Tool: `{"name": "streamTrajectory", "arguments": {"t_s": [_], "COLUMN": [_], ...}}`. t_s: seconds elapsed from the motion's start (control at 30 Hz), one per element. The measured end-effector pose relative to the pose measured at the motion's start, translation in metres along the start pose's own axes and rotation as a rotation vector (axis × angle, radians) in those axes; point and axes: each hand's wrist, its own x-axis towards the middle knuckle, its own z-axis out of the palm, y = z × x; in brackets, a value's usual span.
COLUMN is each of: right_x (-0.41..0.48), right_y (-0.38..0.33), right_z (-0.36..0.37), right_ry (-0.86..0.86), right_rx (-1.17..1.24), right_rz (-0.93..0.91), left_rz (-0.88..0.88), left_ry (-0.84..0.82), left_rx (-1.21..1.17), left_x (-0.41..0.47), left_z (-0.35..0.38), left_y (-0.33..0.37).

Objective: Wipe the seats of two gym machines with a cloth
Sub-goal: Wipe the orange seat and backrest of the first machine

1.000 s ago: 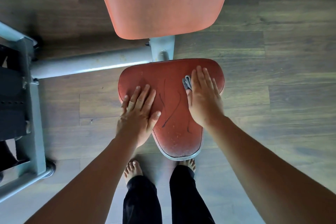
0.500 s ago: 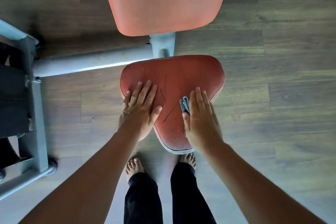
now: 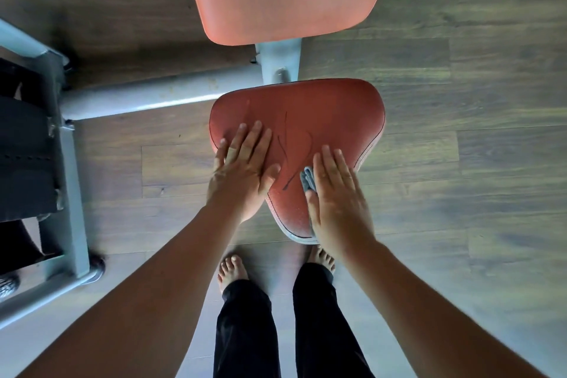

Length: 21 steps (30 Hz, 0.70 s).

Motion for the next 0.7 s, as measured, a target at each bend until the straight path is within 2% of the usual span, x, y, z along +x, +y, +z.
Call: {"name": "streamTrajectory", "arguments": {"t_s": [0.07, 0.2, 0.3, 0.4, 0.5, 0.6, 0.7], "right_x": [0.037, 0.094, 0.045, 0.003, 0.046, 0.111, 0.103], "right_y": [0.012, 0.015, -0.011, -0.021, -0.01, -0.006, -0.017], "right_z": [-0.004, -0.009, -0.002, 0.002, -0.003, -0.008, -0.006], "right_ry": [-0.009, 0.005, 0.027, -0.025, -0.042, -0.071, -0.033], "right_rx": [0.0, -0.04, -0.047, -0.043, -0.038, -0.061, -0.068], "right_rz": [0.035, 0.225, 0.161, 0.061, 0.06, 0.173, 0.171], "left_rz": [0.005, 0.011, 0.01, 0.011, 0.02, 0.037, 0.065], "left_ry": [-0.005, 0.015, 0.037, 0.042, 0.03, 0.004, 0.003], "left_rx": [0.006, 0.006, -0.002, -0.003, 0.014, 0.017, 0.01], "left_x": [0.0, 0.0, -0.001, 0.0, 0.001, 0.001, 0.0], "left_z": [-0.002, -0.002, -0.002, -0.001, -0.005, -0.01, -0.014], "left_y": [0.0, 0.001, 0.001, 0.001, -0.001, -0.001, -0.004]}}
